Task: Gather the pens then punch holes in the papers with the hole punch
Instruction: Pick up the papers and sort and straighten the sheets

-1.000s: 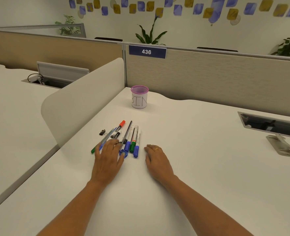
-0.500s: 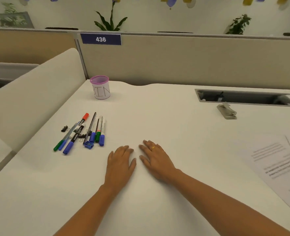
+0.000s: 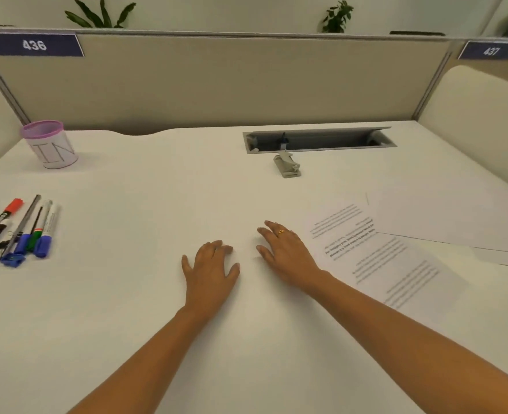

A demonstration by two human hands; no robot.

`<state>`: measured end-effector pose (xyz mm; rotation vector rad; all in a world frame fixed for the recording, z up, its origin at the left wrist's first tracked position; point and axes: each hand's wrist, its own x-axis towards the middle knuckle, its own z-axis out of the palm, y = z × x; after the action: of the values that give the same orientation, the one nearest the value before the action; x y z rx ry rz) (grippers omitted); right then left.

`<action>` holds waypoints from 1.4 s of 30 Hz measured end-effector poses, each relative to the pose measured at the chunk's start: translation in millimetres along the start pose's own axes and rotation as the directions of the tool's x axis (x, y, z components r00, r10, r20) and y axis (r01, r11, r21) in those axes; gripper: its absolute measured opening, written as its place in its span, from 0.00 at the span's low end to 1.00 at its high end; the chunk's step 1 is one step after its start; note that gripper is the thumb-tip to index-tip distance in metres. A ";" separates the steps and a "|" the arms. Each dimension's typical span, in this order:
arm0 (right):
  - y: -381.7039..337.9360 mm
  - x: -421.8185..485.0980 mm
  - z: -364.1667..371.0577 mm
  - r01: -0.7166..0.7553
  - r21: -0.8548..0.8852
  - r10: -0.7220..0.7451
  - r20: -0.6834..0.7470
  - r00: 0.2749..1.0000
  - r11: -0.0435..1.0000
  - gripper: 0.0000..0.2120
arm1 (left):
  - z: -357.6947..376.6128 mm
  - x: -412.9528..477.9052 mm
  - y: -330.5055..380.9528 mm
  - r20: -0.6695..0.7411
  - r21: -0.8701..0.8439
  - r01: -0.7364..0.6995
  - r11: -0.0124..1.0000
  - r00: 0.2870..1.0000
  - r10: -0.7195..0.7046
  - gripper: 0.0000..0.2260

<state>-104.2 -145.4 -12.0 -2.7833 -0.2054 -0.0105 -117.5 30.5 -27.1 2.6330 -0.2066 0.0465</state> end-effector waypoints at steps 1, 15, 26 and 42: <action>16.9 -7.3 -9.2 -0.015 -0.009 0.015 -0.015 1.000 1.000 0.23 | 6.8 -0.2 15.1 0.016 -0.011 0.002 1.000 1.000 -0.001 0.18; 198.9 -67.5 -87.5 -0.214 0.014 0.215 -0.062 0.975 0.977 0.23 | 79.4 2.1 133.9 0.003 0.066 0.171 0.983 0.985 -0.172 0.34; 233.0 -69.8 -103.2 -0.242 -0.081 0.242 -0.011 0.970 0.967 0.29 | 83.4 1.8 149.2 0.001 0.078 0.251 0.965 0.968 -0.252 0.46; 234.0 -60.2 -95.4 -0.246 -0.205 0.219 -0.147 0.965 0.947 0.16 | 79.9 10.9 174.2 0.090 0.131 0.345 0.929 0.929 -0.358 0.50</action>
<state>-128.4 -403.9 -4.4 -2.9984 0.1682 -0.1546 -134.1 -160.3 -13.7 2.7462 0.2421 -0.2184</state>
